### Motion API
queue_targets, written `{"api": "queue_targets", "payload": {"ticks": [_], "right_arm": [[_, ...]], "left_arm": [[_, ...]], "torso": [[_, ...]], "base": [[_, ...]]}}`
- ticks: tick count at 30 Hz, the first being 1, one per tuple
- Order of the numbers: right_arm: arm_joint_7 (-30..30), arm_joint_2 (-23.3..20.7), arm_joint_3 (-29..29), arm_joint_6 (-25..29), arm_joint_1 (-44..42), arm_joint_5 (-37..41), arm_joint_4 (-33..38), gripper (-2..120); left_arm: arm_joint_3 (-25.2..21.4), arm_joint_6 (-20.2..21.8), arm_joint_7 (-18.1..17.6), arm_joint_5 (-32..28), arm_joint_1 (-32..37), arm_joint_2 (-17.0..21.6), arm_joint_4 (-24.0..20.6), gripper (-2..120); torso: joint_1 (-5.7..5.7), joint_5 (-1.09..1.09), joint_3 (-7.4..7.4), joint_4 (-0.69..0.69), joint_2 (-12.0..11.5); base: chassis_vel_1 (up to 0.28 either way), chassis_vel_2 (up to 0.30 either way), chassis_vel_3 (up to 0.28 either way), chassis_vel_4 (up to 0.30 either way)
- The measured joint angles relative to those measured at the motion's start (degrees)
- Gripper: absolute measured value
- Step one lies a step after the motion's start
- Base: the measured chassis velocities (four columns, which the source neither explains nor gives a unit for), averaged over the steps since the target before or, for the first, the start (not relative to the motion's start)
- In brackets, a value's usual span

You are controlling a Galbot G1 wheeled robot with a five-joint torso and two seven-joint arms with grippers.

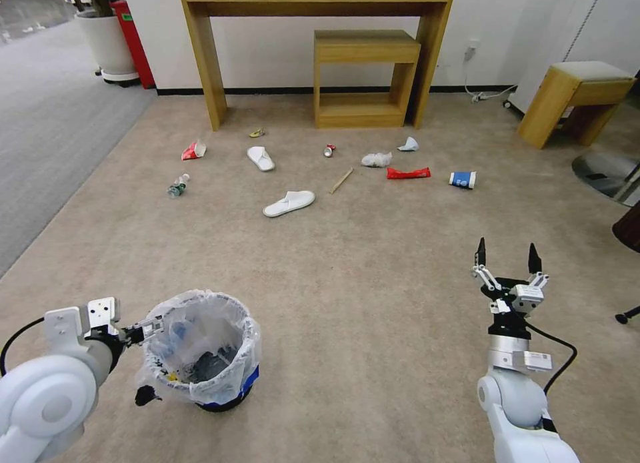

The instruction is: Pick up the trash bin and place the garbage on the floor into it.

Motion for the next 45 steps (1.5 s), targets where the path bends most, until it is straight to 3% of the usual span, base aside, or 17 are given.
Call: {"api": "queue_targets", "payload": {"ticks": [8, 14, 33, 45], "right_arm": [[-0.22, -0.15, 0.19, 0.13, 0.23, 0.06, -0.82, 89], [-0.29, -0.2, 0.21, 0.13, 0.55, 0.18, -1.14, 88], [-0.63, -0.03, 0.01, 0.39, 0.41, 0.14, -1.42, 83], [-0.83, -0.02, 0.1, 0.74, 0.33, 0.18, -1.93, 80]], "left_arm": [[6.33, 1.29, -5.99, -7.29, -5.52, -0.23, 4.09, 99], [8.74, 1.33, -8.03, -10.04, -7.99, -0.56, 6.29, 98], [10.36, 1.32, -10.25, -12.75, -10.71, -0.39, 9.61, 99], [13.19, 1.29, -10.74, -12.65, -14.1, -2.29, 13.21, 99]], "torso": [[0.0, -0.01, 0.0, 0.0, 0.0], [0.0, 0.0, 0.0, 0.0, 0.0], [0.0, 0.0, 0.0, 0.0, 0.0], [0.0, 0.0, 0.0, 0.0, 0.0]], "base": [[0.0, 0.0, 0.0, 0.0], [0.0, 0.0, 0.0, 0.0], [0.0, 0.0, 0.0, 0.0], [0.0, 0.0, 0.0, 0.0]]}}
